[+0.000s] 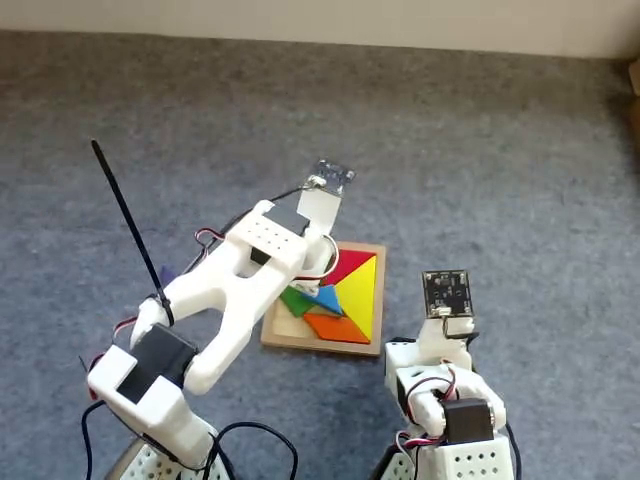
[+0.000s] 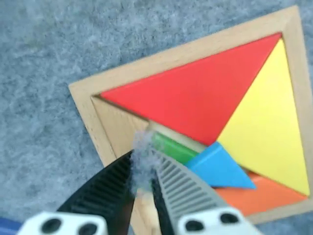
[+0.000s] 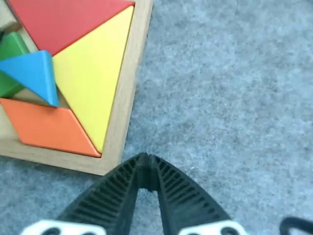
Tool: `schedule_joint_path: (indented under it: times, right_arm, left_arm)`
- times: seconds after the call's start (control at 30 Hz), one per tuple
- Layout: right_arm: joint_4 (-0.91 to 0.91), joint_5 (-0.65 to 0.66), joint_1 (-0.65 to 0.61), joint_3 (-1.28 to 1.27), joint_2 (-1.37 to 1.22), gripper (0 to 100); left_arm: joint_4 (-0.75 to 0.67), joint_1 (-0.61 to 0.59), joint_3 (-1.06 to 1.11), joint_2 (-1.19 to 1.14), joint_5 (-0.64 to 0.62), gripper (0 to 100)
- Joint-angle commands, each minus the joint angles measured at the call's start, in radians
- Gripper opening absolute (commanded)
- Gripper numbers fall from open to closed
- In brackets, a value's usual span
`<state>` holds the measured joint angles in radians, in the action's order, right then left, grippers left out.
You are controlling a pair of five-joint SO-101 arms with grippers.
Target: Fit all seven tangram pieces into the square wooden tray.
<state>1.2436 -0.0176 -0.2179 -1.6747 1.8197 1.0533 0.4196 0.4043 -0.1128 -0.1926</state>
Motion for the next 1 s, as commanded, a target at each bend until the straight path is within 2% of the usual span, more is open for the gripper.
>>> schedule_joint_path:
  times: [0.0,0.2,0.43,0.7,0.97]
  right_arm:
    - [0.007,-0.005,0.008,-0.15,0.016,1.5]
    - [0.007,-0.005,0.008,-0.15,0.016,1.5]
    - [0.007,-0.005,0.008,-0.15,0.016,1.5]
    - [0.007,-0.005,0.008,-0.15,0.016,1.5]
    - [0.007,-0.005,0.008,-0.15,0.016,1.5]
  left_arm:
    - [0.035,0.005,-0.015,0.119,0.008,3]
    - [0.023,0.007,0.093,0.257,0.009,3]
    - [-0.069,0.013,0.156,0.203,0.009,3]
    - [-0.021,0.008,0.042,0.03,0.008,3]
    - [-0.005,0.004,-0.047,-0.044,0.005,3]
